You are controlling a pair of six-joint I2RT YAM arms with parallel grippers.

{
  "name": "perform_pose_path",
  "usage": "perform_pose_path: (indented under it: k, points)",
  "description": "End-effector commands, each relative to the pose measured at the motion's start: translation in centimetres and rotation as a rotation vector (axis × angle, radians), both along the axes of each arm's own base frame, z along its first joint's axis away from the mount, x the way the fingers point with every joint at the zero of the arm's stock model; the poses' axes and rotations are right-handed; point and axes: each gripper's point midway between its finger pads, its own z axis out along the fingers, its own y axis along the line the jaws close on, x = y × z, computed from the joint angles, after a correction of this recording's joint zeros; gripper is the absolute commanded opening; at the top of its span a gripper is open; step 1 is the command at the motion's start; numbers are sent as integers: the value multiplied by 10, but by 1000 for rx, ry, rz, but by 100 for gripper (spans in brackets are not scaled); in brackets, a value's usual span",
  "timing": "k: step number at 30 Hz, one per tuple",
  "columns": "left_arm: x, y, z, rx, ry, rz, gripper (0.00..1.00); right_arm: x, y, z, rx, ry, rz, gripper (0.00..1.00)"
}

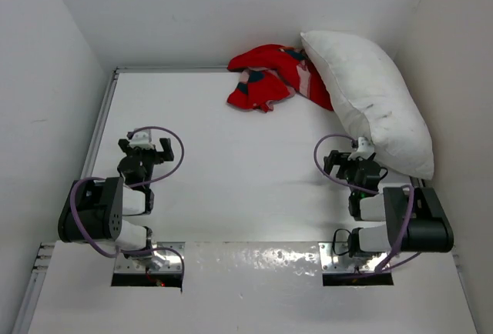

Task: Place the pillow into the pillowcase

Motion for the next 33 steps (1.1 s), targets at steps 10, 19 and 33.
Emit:
perform_pose_path:
  k: [10,19,33]
  points:
    - [23,-35,37,126,3,-260,100,52,107,133,-475,114,560,99]
    - [104,-6,158,488,175,-292,100,171,178,178,-368,273,480,15]
    - [86,-13,170,177,320,-224,100,322,224,18,-118,294,187,97]
